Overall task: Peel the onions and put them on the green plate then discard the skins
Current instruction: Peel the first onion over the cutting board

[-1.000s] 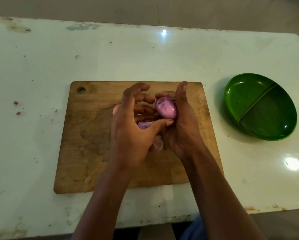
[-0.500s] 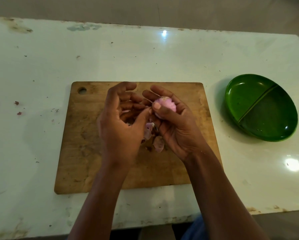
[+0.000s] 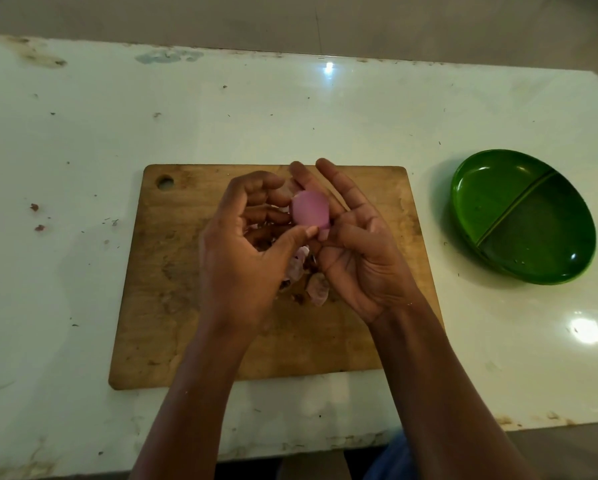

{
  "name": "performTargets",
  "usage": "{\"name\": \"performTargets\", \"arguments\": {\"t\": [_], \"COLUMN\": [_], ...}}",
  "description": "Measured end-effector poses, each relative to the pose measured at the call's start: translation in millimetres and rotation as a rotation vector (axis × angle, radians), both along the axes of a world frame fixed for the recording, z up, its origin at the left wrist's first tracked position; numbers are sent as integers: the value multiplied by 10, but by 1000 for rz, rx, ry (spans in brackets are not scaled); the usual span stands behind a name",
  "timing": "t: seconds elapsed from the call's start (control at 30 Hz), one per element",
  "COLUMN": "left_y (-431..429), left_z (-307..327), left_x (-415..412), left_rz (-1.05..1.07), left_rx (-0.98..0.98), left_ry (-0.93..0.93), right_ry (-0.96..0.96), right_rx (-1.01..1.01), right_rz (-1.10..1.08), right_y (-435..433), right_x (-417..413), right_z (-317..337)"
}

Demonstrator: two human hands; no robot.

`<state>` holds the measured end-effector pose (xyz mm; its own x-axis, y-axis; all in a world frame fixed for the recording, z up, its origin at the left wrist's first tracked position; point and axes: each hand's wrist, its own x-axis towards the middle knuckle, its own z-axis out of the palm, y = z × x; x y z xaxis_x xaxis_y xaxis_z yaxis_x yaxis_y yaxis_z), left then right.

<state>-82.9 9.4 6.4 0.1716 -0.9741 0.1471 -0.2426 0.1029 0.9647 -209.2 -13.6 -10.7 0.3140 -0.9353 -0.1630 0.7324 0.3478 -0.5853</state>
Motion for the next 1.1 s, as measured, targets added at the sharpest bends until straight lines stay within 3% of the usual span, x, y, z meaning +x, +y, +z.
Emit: {"name": "performTargets", "arguments": {"t": [0.3,0.47,0.67,0.8,0.9,1.1], "left_y": [4,-16,-26,1,16,18], "left_z": [63,49,6,8,17,20], "left_x": [1,82,82,26,16,8], "left_rz": [-79,-64,-47,37,55,83], "left_rx": [-22,-37,-26,-121,-156,-144], "left_ry": [194,273,207,-20,-114,-119], "right_ry": [-184,65,265,469,497,530], "right_rx": [-9,96,32,-58,-73,-148], "right_rz": [-18,46,-19,-35,-31,-17], "right_y": [-38,8,9,22,30,38], "right_x": [-57,-3,21,28,33,42], "right_z": [-96,-41,-53,-84,-85,-64]}}
